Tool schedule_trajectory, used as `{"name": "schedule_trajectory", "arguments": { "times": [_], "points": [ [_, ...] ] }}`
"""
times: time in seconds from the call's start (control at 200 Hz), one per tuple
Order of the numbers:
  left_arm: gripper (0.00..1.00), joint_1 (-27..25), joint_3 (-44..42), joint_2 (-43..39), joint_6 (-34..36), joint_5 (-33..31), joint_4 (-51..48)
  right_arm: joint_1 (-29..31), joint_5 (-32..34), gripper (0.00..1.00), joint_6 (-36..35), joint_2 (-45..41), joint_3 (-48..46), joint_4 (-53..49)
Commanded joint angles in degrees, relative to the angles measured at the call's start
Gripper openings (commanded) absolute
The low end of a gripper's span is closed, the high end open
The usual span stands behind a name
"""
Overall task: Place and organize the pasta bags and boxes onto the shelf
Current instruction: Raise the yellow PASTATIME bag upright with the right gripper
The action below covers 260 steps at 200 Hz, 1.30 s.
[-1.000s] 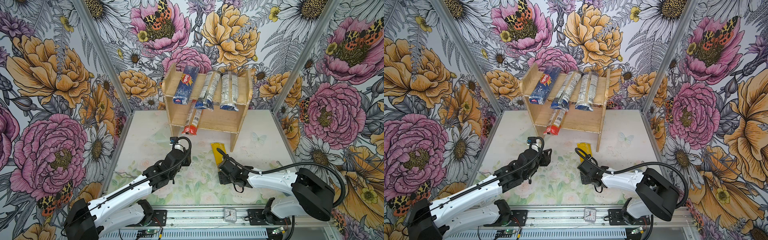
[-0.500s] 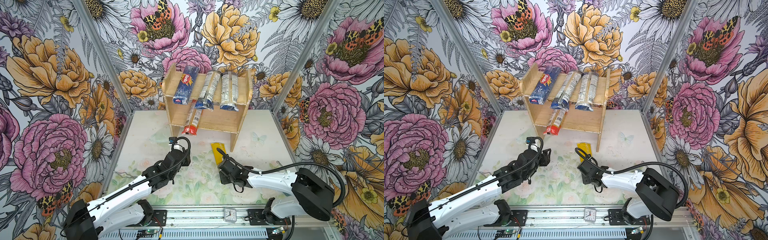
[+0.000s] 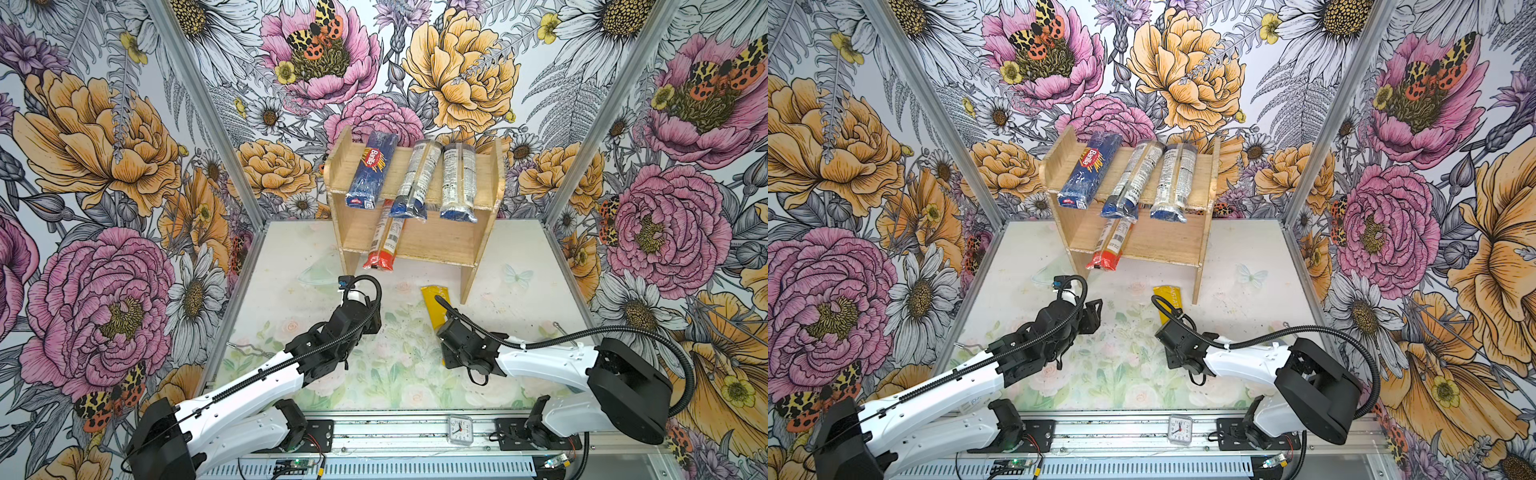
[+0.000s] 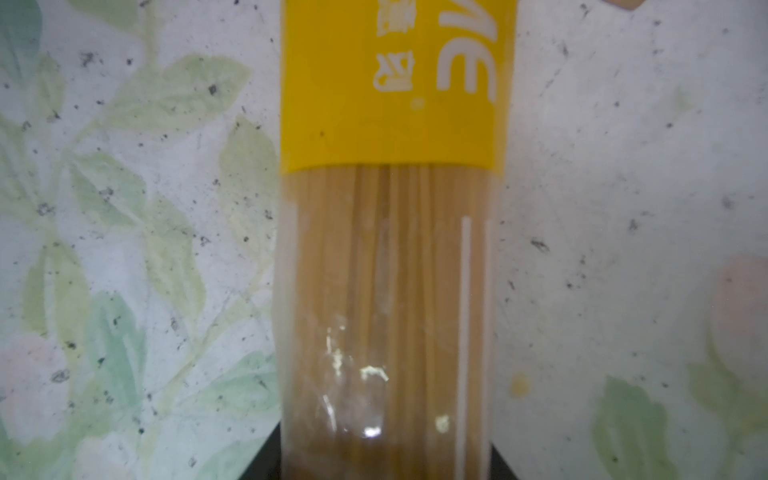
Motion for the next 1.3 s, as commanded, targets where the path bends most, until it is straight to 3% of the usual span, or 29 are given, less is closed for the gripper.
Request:
{"name": "schedule_trajectory", "arguments": {
  "times": [0.0,0.641,0.756,1.296],
  "points": [
    [0.59,-0.33,-0.81,0.37,-0.58,-0.72,0.88,0.50,-1.02,0.40,-0.17,-1.51,-1.43,-2.94],
    [0.63,-0.43,-1.70,1.66,-0.07,0.76,1.75,0.46,-0.71,0.14,-0.16,-8.81,-2.20,-2.96],
    [0.66,-0.47,-1.96,1.69,-0.03,0.77,2.17,0.37,-0.84,0.00,-0.08,-10.57,-2.45,-2.98],
    [0.73,-0.50,-3.26,0.68,-0.27,0.92,2.72,0.18,-2.13,0.00,0.81,-20.84,-3.22,-3.11]
  ]
}}
